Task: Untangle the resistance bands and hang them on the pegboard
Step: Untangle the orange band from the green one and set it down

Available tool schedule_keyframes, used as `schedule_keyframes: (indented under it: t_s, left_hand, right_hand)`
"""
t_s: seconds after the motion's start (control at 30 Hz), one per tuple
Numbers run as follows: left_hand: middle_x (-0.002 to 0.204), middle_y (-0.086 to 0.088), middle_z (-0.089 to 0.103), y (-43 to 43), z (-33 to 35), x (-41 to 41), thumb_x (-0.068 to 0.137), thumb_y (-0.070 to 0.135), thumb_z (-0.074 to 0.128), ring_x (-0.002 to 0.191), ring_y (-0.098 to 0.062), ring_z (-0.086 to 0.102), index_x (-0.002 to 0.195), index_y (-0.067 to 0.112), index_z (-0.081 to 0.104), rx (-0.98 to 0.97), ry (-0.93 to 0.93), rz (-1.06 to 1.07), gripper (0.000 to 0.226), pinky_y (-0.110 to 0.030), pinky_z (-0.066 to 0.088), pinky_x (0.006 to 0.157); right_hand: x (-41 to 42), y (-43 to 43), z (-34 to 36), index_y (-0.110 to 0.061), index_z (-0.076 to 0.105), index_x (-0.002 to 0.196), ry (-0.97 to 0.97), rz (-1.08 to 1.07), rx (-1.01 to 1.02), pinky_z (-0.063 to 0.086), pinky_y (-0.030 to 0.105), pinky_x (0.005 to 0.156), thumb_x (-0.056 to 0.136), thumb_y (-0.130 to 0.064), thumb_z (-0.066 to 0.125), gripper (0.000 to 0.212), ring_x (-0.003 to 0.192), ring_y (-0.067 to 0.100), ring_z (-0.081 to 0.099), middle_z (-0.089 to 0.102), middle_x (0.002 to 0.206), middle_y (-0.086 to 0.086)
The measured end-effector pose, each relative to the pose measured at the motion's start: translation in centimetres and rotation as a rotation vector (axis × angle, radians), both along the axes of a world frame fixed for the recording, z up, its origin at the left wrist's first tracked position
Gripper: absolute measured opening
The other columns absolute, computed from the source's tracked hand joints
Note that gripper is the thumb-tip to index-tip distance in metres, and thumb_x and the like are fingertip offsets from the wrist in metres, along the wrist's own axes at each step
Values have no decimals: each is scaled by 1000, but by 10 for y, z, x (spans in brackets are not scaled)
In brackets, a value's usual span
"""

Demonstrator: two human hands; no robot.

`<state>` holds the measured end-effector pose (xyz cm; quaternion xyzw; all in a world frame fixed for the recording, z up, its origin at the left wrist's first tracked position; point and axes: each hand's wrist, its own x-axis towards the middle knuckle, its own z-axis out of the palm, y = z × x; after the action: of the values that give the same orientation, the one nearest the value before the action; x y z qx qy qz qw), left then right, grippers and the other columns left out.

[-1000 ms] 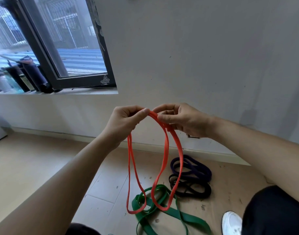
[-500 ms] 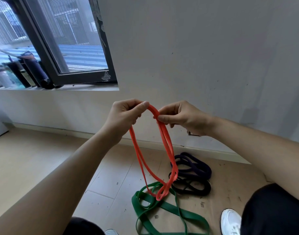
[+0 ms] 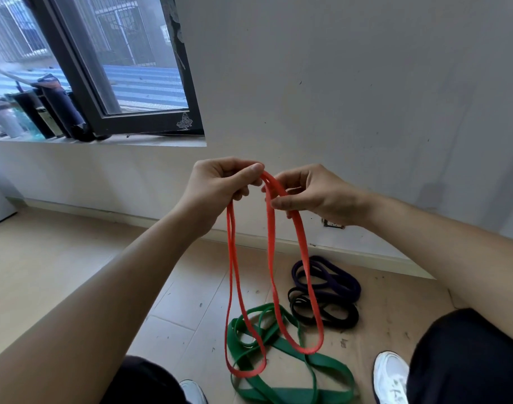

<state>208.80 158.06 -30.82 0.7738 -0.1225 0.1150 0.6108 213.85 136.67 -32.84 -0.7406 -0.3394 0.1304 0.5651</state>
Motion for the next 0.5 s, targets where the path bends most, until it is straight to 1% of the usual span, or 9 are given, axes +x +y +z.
schedule_keyframes:
  t_s: [0.1,0.17,0.27,0.4,0.5]
  left_hand:
    - [79,-2,75,5,0,0,81,32,71,69,-11,65,101,10,76,-23,47,-45,30,-23,54,67]
    - [79,-4,74,7,-1,0,80,32,71,71,-13,66,101,10,76,-50,65,-67,31,-26,53,70]
    - [80,-4,73,8,-1,-1,81,30,71,73,-15,65,101,10,76,-110,79,-94,28,-26,52,70]
    - [84,-5,74,9,-1,-1,83,30,70,77,-16,67,103,11,76,-159,72,-85,28,-27,52,72]
    - [83,-5,73,8,0,-1,82,31,71,77,-17,67,103,10,76,-172,76,-75,29,-28,51,73]
  right_hand:
    - [0,-3,0,-5,69,120,77,62,-10,59,31,83,90,-7,71,30,102,24,71,70,113,19]
    - [0,-2,0,-6,69,120,102,79,-21,60,31,84,91,-6,70,29,105,25,71,72,115,14]
    - [-3,0,1,-4,69,119,101,95,-25,59,31,82,92,-5,68,26,102,24,72,74,115,11]
    - [-5,3,3,-4,68,115,101,80,-48,61,35,84,91,-4,68,23,99,31,74,76,107,15]
    - [-5,2,5,-1,68,107,60,27,-46,62,36,79,88,-5,73,21,87,33,74,74,95,17]
